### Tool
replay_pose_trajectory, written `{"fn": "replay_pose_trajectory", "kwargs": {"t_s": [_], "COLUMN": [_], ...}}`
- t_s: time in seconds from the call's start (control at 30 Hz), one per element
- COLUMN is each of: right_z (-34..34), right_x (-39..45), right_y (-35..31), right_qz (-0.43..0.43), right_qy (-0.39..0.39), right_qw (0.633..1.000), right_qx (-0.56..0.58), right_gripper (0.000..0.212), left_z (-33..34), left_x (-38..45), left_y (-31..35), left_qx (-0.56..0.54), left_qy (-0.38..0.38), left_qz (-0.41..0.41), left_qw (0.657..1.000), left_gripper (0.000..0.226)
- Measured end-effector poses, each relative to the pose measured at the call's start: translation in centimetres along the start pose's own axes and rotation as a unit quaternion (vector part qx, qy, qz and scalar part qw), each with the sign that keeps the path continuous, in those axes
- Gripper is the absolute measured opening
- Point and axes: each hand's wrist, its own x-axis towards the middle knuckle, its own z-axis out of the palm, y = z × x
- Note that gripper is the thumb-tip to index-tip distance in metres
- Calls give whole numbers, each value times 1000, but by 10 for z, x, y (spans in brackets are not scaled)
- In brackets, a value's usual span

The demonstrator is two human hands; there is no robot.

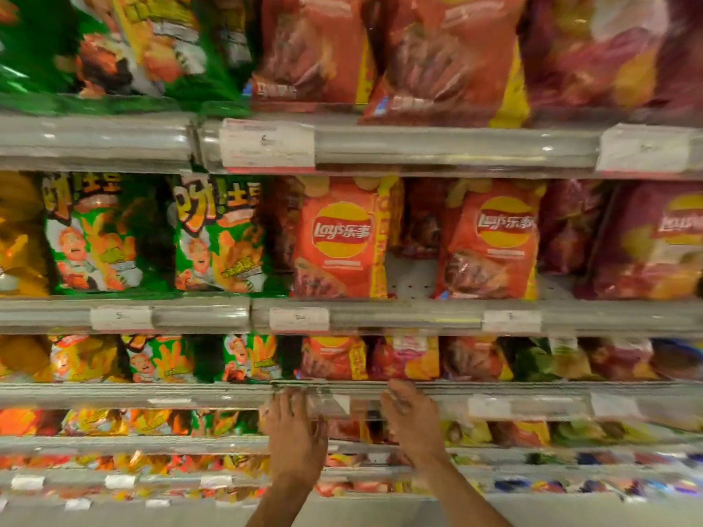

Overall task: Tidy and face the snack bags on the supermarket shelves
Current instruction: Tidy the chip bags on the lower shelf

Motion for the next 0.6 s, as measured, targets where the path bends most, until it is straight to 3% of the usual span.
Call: {"fn": "replay_pose_trajectory", "kwargs": {"t_s": [0.1,0.37,0.6], "right_z": [-47,-134,-167], "right_x": [11,20,53], "right_y": [20,35,22], "right_qz": [8,-47,-65], "right_qy": [22,84,139], "right_qw": [999,991,971], "right_qx": [24,-98,-185], "right_gripper": [23,19,55], "left_z": [27,55,50], "left_x": [-2,-2,36], "left_y": [42,111,152], "left_qx": [-49,-128,-208], "left_qy": [34,28,-4], "left_qz": [12,-27,-54], "left_qw": [998,991,977], "left_gripper": [42,47,69]}}
